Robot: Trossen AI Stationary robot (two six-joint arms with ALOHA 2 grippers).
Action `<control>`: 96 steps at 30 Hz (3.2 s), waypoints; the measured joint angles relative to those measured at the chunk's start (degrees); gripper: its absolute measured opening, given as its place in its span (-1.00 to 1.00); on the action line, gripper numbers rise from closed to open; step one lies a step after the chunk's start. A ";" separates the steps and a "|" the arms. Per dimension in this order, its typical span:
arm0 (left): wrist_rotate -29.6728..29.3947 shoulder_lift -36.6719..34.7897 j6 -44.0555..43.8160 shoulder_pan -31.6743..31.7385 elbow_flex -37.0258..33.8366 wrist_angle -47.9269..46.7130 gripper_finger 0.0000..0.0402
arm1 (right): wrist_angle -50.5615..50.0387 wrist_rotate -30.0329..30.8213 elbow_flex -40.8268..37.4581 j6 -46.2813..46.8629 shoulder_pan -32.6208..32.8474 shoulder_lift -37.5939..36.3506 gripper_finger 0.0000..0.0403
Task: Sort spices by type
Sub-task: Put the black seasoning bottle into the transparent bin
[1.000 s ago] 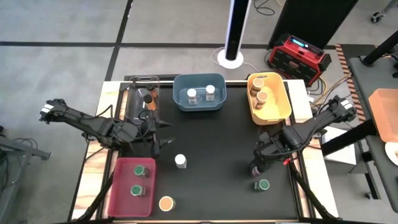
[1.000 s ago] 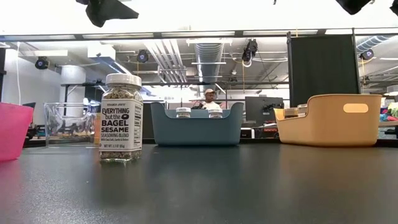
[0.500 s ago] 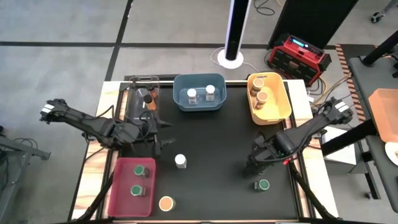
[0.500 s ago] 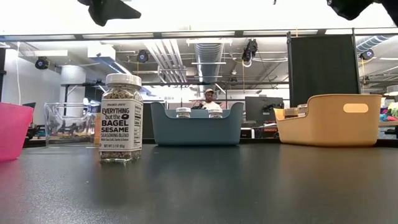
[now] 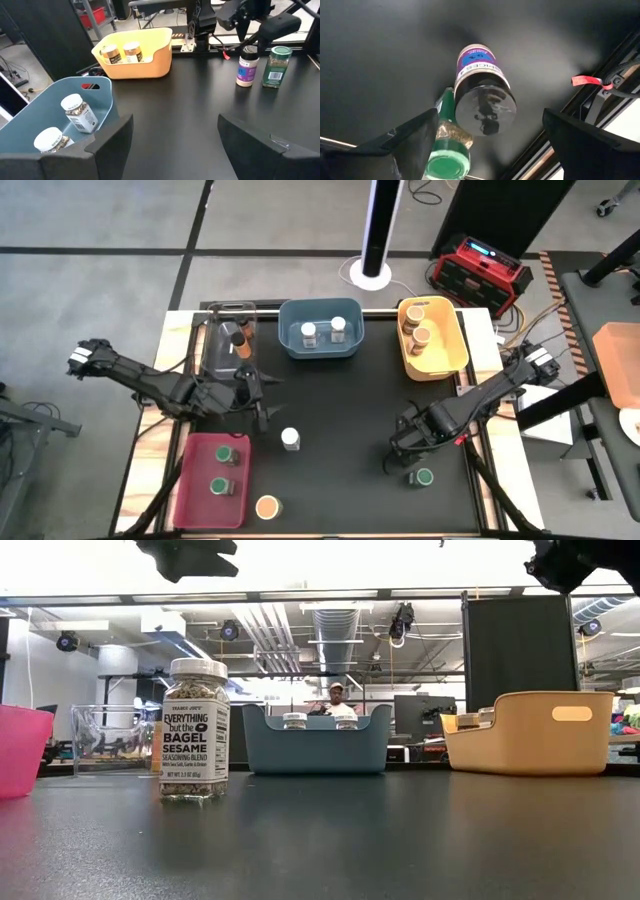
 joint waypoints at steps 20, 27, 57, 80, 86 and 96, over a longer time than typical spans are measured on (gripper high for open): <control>0.02 -0.02 0.04 0.00 0.02 0.34 0.37 | 14.00 0.20 -12.58 -0.50 -0.02 -0.04 0.53; 0.02 -0.02 0.04 0.00 0.04 0.48 0.37 | 14.06 0.61 -12.63 -0.35 -0.02 -0.04 0.31; 0.07 5.66 3.36 0.00 0.07 5.87 0.37 | 26.13 34.74 1.18 -29.31 -7.54 -0.35 0.01; -0.04 16.93 21.16 0.04 0.07 25.59 0.37 | 56.64 35.64 -0.50 -57.57 -17.57 0.07 0.02; -4.32 20.32 25.52 1.78 0.07 30.73 0.37 | 56.91 34.81 -0.50 -57.53 -17.51 0.07 0.02; -2.73 24.18 25.96 4.48 0.07 30.51 0.37 | 57.80 33.90 -0.50 -57.48 -17.51 0.07 0.03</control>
